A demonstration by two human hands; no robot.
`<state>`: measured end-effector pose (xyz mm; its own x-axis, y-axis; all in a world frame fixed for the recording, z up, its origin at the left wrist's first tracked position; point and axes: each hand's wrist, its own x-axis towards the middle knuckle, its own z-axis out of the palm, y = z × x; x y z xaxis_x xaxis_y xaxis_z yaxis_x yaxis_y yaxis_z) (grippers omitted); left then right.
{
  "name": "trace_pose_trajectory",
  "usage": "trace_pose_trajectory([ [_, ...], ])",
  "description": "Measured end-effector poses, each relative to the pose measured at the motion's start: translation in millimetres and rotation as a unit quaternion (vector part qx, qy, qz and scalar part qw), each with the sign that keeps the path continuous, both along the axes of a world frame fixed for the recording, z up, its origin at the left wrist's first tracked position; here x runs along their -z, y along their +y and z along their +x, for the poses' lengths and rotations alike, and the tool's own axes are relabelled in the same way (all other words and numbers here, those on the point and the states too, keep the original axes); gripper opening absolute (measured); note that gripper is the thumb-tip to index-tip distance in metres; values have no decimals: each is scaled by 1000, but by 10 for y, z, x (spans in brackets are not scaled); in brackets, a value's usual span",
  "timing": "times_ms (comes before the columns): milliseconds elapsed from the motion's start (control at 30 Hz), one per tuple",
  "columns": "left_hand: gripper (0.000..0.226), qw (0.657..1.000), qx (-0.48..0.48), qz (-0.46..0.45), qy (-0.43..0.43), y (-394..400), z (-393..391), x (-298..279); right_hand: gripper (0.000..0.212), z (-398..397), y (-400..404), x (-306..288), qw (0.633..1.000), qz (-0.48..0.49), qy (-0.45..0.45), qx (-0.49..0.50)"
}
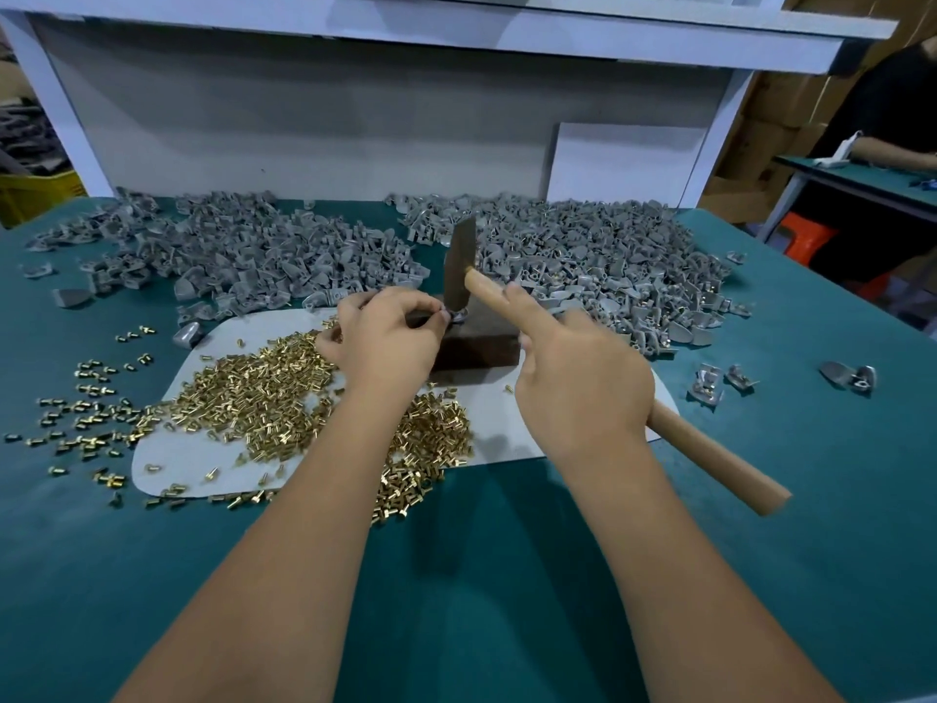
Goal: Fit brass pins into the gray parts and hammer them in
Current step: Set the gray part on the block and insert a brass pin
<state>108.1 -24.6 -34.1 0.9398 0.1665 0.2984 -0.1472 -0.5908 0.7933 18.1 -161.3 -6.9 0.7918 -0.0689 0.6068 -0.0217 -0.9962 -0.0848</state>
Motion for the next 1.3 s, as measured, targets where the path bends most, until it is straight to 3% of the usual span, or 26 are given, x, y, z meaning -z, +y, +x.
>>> trace_pose_trajectory([
  [133, 15, 998, -55, 31, -27, -34, -25, 31, 60, -25, 36, -23, 995, 57, -80, 1],
  [267, 27, 1000, -19, 11, -7, -5, -8, 37, 61, -16, 12, 24, 999, 18, 1, 33],
  [400, 13, 997, -56, 29, -32, -33, 5, 62, 62, -29, 34, 10, 996, 58, -68, 15],
  [500, 22, 998, -62, 17, -10, -41, 2, 47, 62, -5, 43, 57, 1000, 8, -11, 23],
  [633, 13, 997, -65, 22, -21, -51, 23, 75, 63, -33, 45, 33, 996, 44, -73, 25],
  [767, 14, 998, -56, 21, -5, -43, 3, 52, 63, -4, 16, 72, 999, 24, -10, 23],
  [867, 3, 998, -61, 21, -21, -51, 2, 67, 64, -26, 34, 65, 994, 60, -89, 5],
  [967, 8, 998, -54, 13, -1, -49, -29, 42, 63, 24, 27, 85, 1000, -4, -5, 30],
  [1033, 7, 999, -46, 9, 6, -45, -36, 30, 62, 38, -6, 87, 999, 18, 20, 43],
  [1167, 5, 1000, -20, 9, 15, 0, -33, 32, 56, 93, -101, 28, 994, 70, -56, 61],
  [1300, 15, 999, 3, -4, 34, 22, -45, -12, 38, 242, -273, 30, 983, 118, 57, 126],
])
